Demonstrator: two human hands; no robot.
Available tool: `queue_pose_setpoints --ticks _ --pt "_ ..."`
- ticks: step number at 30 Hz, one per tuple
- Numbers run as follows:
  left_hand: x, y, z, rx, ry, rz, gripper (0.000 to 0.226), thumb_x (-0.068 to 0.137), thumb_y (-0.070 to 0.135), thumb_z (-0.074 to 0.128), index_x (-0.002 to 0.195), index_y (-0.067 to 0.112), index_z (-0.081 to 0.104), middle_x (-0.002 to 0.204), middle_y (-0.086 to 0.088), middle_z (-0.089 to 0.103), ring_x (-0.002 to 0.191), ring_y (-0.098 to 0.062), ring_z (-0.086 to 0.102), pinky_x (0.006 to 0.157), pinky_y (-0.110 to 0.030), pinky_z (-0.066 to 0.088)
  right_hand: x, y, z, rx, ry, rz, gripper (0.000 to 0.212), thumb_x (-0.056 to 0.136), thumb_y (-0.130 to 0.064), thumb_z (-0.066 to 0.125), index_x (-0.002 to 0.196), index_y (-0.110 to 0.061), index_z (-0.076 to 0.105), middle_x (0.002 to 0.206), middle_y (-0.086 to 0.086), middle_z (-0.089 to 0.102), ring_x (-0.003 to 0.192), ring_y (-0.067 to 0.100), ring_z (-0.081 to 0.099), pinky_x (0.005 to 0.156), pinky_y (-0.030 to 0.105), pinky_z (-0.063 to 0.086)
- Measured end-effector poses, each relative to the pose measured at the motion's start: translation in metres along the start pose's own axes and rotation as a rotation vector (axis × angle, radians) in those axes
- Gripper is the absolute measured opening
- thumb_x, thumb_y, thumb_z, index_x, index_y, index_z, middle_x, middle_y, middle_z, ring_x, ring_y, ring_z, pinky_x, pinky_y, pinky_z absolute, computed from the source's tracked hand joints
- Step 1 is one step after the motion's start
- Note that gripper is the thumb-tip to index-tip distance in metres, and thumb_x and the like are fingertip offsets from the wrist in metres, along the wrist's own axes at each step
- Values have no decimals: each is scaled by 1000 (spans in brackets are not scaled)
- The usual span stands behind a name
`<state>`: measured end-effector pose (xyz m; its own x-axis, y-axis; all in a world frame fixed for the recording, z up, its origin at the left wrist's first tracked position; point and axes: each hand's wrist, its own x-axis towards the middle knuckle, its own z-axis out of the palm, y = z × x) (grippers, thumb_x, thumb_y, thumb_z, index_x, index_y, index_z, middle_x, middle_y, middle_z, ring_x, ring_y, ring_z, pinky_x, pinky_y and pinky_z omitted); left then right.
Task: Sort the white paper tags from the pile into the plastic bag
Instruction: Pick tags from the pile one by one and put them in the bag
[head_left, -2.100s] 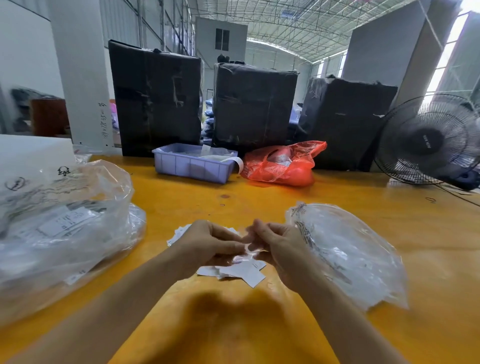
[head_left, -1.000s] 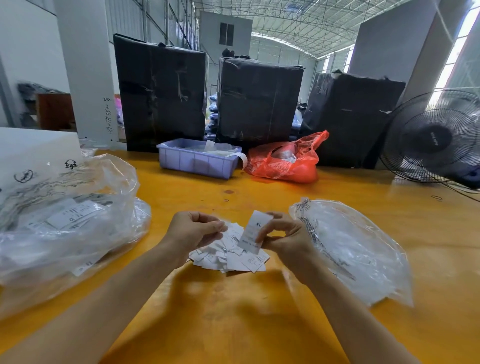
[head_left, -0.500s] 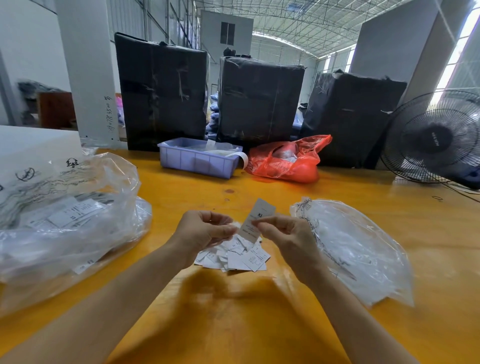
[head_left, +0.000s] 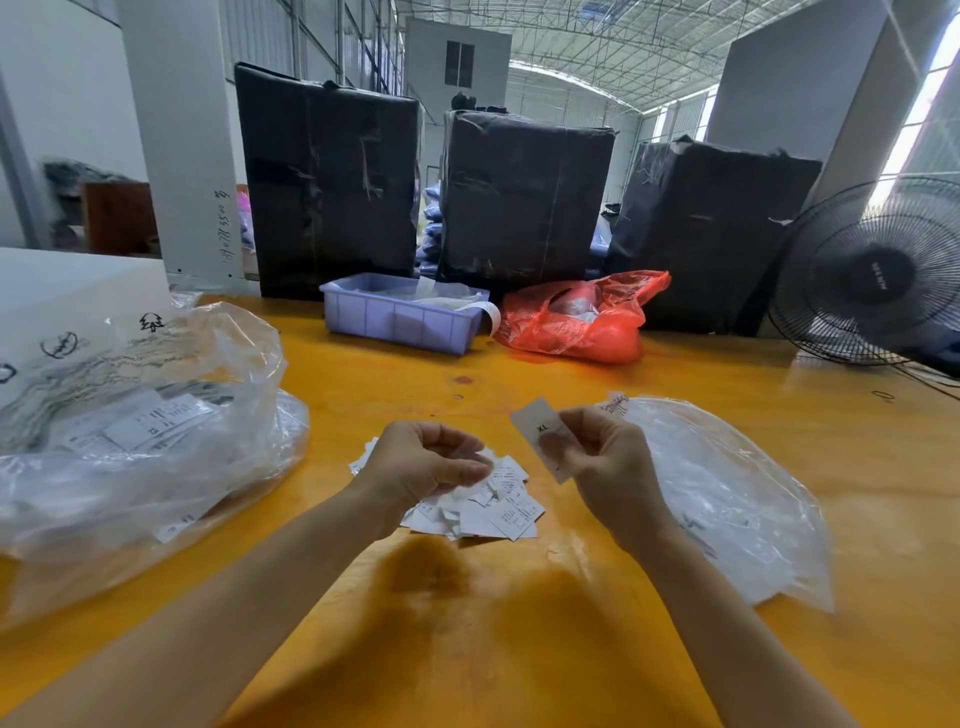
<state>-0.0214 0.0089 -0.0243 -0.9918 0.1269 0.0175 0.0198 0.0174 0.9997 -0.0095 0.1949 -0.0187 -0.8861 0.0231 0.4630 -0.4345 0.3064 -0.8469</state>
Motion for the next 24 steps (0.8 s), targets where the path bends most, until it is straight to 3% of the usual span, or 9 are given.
queue_pose_setpoints --ticks 5,10,19,24 --pt "0 -2 0 14 -7 12 23 67 -7 78 80 9 69 71 -2 74 64 -7 69 67 -23 55 1 4 1 -175 5 -48 8 83 -9 71 90 -12 72 78 -11 66 69 -7 61 60 8 45" --pt "0 -2 1 26 -9 28 24 66 -9 77 78 10 69 68 -1 73 63 -6 69 60 -16 55 0 5 3 -230 16 -85 10 82 -9 72 91 -9 73 77 -9 66 70 -6 61 58 7 45" --pt "-3 -3 2 114 3 68 24 65 -4 81 77 12 70 75 -3 73 73 -15 69 72 -25 56 -2 5 5 -265 -5 -73 8 80 -10 73 87 -12 74 74 -10 66 69 -1 62 57 11 49" --pt "-4 -2 3 143 -20 37 22 67 0 82 82 10 69 68 -6 72 53 -7 64 52 -15 48 -3 8 6 -294 -31 -63 8 80 -11 74 87 -14 74 78 -3 69 71 5 64 60 16 49"
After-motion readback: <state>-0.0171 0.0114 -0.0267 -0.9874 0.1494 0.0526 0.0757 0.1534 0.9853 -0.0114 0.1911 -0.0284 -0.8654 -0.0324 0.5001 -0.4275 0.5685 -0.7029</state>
